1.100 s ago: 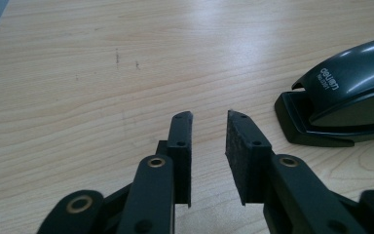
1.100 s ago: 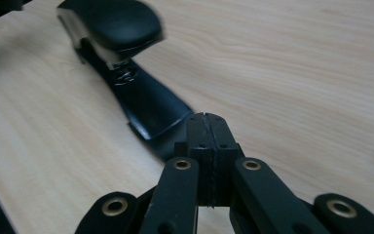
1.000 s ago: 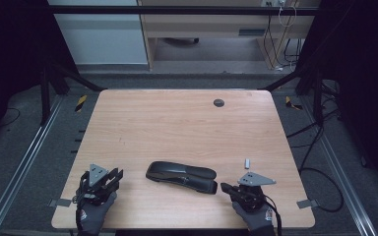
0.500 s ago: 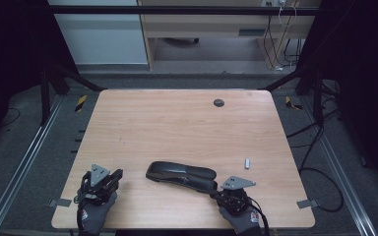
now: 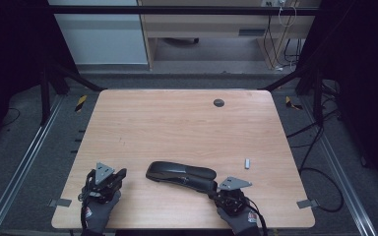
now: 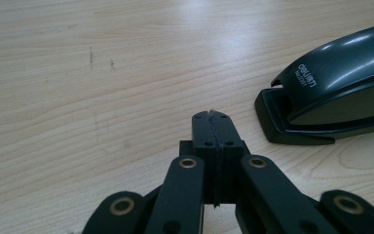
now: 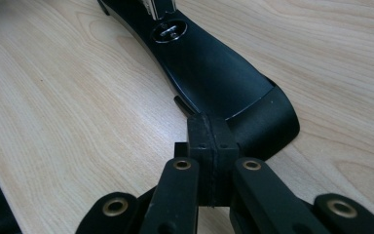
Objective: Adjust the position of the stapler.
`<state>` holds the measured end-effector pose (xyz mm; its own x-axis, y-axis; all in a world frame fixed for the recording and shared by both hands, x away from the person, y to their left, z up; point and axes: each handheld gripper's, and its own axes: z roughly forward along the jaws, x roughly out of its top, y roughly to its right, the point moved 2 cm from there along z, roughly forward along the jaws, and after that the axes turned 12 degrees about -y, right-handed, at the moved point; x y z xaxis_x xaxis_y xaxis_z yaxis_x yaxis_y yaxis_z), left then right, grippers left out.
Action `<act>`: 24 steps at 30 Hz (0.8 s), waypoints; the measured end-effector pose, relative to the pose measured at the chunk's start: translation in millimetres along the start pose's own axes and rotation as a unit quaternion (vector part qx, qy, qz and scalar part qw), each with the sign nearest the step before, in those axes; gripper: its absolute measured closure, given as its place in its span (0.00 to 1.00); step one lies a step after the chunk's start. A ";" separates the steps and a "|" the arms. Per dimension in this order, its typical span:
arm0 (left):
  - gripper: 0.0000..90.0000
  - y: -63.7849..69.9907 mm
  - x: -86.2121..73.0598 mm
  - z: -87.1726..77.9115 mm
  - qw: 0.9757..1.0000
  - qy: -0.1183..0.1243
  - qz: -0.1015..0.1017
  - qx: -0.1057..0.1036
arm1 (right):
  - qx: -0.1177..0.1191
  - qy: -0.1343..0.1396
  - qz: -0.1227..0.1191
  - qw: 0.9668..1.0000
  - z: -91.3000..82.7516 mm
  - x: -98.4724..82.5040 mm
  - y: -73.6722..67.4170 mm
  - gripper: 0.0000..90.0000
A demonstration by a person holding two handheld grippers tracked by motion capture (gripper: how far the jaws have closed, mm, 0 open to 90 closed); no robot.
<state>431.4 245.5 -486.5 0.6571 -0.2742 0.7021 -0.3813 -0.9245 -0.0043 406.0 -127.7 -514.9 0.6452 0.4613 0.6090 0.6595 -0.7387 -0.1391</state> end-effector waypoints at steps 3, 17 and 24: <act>1.00 0.0 0.0 0.1 1.000 0.002 -0.003 -0.002 | -0.006 0.000 0.000 1.000 1.3 -0.1 1.4 1.00; 1.00 -0.1 0.1 0.8 1.000 0.000 0.001 0.000 | -0.020 0.004 0.009 1.000 2.3 2.5 5.3 1.00; 1.00 0.1 0.1 0.9 1.000 0.001 0.000 -0.001 | -0.032 0.012 0.020 0.999 3.2 5.3 12.8 1.00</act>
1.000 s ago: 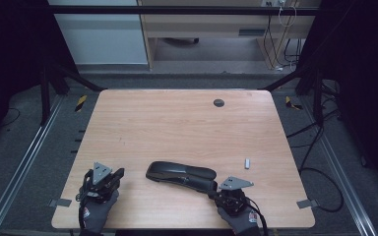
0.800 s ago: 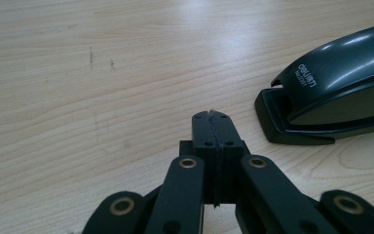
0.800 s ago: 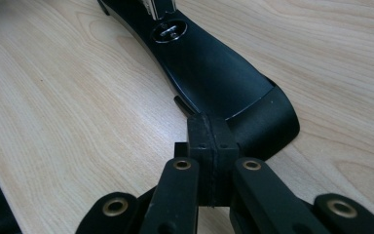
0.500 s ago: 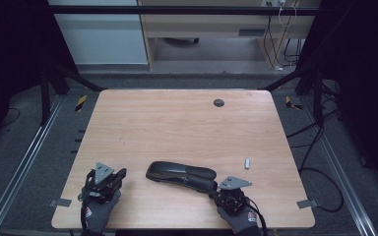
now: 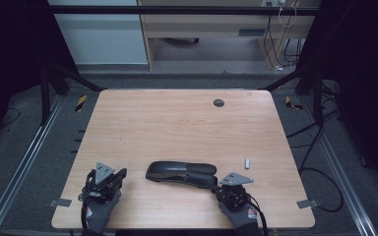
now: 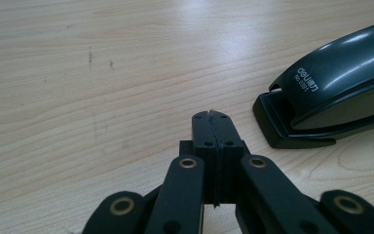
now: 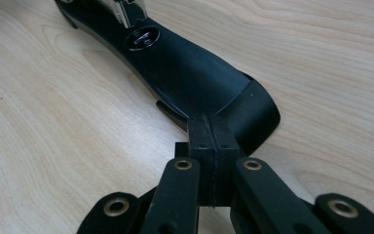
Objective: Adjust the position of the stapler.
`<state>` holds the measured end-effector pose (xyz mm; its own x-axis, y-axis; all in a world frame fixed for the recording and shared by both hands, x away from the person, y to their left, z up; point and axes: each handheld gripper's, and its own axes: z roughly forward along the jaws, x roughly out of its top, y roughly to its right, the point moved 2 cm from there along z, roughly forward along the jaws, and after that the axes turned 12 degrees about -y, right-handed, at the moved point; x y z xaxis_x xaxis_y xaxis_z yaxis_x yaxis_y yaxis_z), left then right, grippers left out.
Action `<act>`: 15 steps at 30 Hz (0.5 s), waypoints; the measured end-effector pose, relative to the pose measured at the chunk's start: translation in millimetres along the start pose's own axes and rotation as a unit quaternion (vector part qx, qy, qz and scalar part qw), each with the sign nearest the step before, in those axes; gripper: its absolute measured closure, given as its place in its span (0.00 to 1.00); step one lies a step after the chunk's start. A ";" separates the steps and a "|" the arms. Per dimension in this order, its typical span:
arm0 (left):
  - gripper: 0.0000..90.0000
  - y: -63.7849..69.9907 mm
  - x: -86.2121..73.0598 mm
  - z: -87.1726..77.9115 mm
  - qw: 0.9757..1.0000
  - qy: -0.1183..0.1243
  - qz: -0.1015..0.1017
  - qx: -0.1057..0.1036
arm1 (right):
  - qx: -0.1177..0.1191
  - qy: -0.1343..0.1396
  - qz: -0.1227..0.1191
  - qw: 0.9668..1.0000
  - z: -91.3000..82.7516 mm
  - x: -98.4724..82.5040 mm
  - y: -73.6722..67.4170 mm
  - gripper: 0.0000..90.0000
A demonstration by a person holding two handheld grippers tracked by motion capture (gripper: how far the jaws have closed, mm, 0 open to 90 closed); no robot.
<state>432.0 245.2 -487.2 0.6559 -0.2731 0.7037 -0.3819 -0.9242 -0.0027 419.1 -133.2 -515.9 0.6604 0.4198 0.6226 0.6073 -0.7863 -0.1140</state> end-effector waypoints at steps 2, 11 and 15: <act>1.00 0.2 0.0 0.1 1.000 0.000 0.000 0.000 | 0.000 0.000 0.001 1.000 -0.1 0.2 0.8 1.00; 1.00 1.6 -0.1 0.4 1.000 -0.001 0.001 -0.001 | -0.016 0.012 0.011 1.000 1.7 6.6 10.7 1.00; 1.00 2.2 -0.1 0.5 1.000 0.001 0.001 -0.001 | -0.019 0.016 0.015 1.000 3.4 8.7 13.4 1.00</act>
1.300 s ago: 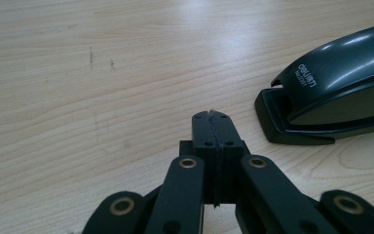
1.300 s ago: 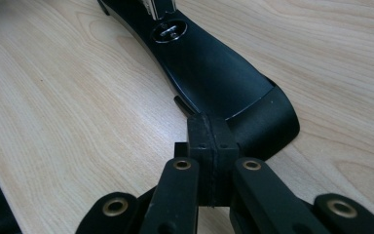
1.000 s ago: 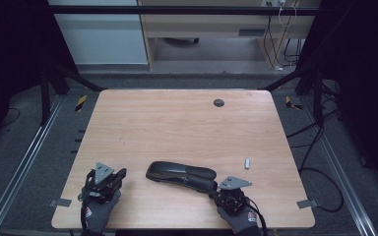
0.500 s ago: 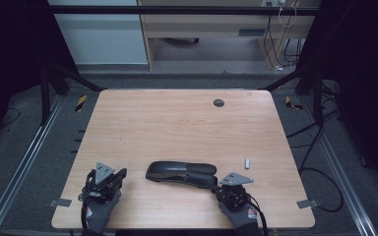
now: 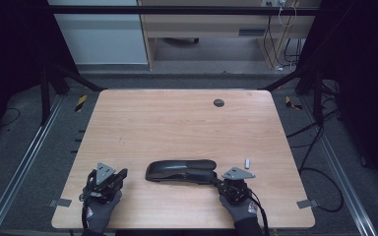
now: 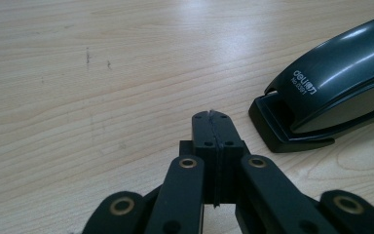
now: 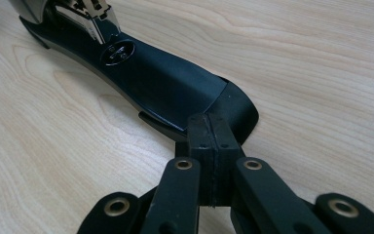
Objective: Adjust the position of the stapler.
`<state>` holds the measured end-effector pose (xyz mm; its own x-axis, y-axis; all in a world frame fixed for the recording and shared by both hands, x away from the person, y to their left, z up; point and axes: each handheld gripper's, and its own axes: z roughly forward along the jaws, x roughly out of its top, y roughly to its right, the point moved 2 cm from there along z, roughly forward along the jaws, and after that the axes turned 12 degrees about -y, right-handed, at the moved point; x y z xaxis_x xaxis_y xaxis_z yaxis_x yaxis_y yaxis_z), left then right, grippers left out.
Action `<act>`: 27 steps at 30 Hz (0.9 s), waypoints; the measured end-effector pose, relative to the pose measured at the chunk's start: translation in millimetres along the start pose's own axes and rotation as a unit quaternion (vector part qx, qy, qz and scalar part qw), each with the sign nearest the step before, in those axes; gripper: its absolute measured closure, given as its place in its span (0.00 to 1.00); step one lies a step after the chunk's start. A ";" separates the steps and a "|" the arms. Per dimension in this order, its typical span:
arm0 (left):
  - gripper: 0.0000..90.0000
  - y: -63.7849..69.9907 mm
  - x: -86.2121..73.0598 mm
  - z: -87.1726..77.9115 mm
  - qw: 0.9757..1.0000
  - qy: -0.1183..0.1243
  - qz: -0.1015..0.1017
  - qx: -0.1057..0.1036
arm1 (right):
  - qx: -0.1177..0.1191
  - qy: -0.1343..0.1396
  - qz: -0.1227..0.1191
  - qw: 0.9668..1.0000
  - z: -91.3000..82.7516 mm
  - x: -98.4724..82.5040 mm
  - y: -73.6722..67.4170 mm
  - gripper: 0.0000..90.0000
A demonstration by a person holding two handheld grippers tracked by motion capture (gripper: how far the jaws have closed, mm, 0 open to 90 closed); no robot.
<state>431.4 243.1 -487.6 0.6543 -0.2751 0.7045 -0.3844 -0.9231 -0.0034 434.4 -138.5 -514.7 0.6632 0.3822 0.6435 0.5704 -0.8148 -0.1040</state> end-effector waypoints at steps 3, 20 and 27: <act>1.00 -0.2 0.2 -0.4 1.000 0.001 0.001 0.001 | 0.000 0.000 0.007 1.000 0.7 0.8 0.3 1.00; 0.79 12.4 14.6 -14.0 0.999 0.025 0.033 0.006 | -0.023 0.051 0.023 0.998 -28.1 -2.5 24.2 0.88; 0.65 29.3 34.1 -13.8 0.998 0.027 0.064 0.000 | -0.047 0.065 0.046 0.996 -41.3 -4.7 44.7 0.74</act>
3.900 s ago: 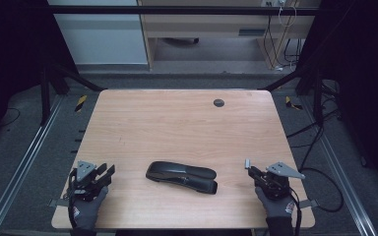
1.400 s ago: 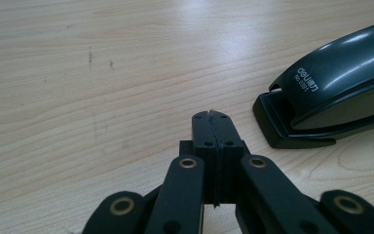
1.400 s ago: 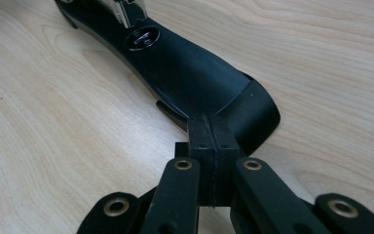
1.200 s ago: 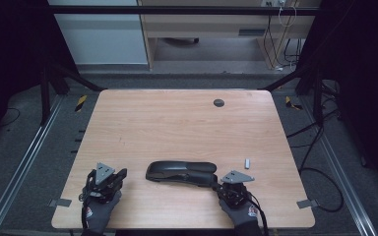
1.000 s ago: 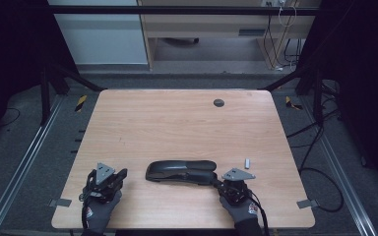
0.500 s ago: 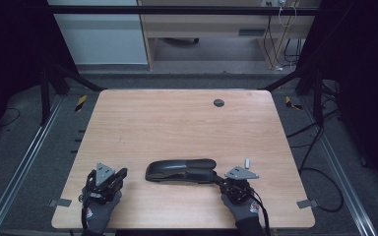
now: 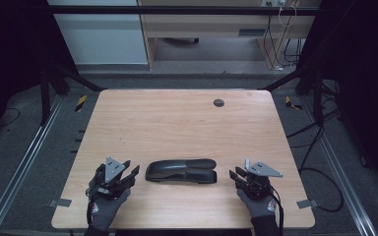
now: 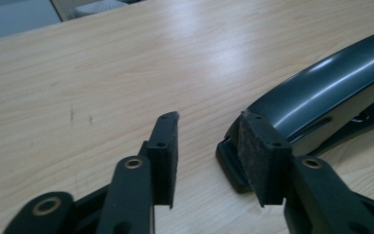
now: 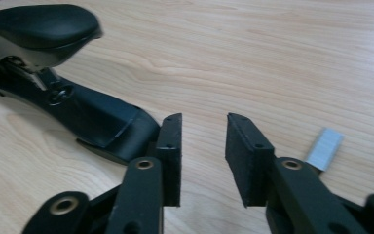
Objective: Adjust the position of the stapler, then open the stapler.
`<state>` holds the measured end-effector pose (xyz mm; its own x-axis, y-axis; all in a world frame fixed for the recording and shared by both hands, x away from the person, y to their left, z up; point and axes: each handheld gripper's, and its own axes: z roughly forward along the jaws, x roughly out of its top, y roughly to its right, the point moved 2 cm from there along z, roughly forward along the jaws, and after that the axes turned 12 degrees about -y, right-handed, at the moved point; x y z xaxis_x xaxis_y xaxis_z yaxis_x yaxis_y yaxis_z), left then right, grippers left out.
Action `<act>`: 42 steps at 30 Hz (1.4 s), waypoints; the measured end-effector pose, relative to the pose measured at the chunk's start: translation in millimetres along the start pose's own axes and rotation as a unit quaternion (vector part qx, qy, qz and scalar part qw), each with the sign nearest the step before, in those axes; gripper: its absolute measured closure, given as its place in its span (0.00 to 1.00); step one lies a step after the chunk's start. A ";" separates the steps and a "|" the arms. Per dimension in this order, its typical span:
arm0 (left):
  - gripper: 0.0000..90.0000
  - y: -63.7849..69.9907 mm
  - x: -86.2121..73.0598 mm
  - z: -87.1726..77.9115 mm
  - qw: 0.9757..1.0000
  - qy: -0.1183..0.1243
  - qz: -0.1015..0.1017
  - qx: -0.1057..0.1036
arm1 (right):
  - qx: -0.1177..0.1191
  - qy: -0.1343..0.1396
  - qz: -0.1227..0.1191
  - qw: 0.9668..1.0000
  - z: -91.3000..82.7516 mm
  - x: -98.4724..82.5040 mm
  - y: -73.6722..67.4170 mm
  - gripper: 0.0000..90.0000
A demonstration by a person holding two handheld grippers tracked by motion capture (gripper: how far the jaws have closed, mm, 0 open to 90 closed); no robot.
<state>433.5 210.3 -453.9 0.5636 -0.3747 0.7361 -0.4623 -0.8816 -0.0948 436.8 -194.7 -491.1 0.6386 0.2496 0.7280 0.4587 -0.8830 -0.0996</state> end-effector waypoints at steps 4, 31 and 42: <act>0.54 9.8 13.5 -1.0 1.000 0.000 0.019 -0.008 | -0.020 0.002 0.003 1.000 -3.9 -0.4 10.3 0.64; 0.34 77.4 56.4 -2.8 0.991 0.009 0.125 -0.054 | -0.058 -0.001 0.029 0.998 -10.1 -9.5 33.0 0.49; 0.33 97.2 62.5 0.9 0.987 0.002 0.148 -0.066 | -0.055 -0.003 0.033 0.998 -12.7 -11.7 35.2 0.53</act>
<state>424.4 101.0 -417.7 0.3883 -0.6090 0.6916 -0.6920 -0.6884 -0.2176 437.6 -233.8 -494.5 0.6691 0.1918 0.7180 0.3456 -0.9356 -0.0722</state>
